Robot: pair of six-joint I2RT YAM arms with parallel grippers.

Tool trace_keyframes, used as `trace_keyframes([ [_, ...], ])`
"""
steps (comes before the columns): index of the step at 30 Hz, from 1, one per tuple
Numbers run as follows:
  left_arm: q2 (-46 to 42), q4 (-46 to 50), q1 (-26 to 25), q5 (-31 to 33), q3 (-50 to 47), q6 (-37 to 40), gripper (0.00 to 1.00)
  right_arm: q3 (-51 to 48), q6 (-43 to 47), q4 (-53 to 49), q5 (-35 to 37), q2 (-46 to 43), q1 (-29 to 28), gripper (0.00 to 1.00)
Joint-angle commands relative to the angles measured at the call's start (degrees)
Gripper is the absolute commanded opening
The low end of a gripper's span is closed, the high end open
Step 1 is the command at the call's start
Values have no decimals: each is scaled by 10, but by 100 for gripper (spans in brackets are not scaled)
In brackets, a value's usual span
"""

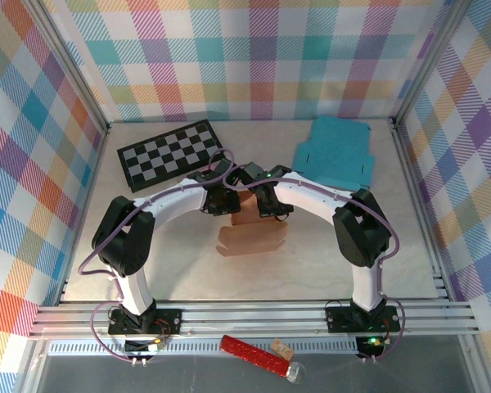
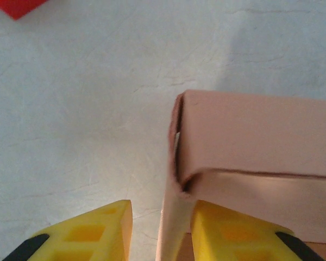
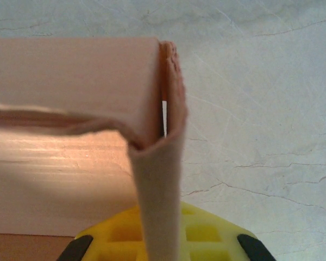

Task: Fold the paper box

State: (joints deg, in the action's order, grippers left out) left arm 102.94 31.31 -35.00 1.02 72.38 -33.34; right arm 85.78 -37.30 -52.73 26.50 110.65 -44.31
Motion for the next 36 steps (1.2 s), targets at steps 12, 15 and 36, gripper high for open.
trace_keyframes([
  [12,22,-19,1,38,27,18,9,-4,-6,-13,1,-5,0,0],
  [15,28,-14,1,37,33,19,0,-5,-4,-13,0,-5,0,0],
  [36,-10,31,-12,59,60,-55,48,15,-14,-22,-36,13,1,0],
])
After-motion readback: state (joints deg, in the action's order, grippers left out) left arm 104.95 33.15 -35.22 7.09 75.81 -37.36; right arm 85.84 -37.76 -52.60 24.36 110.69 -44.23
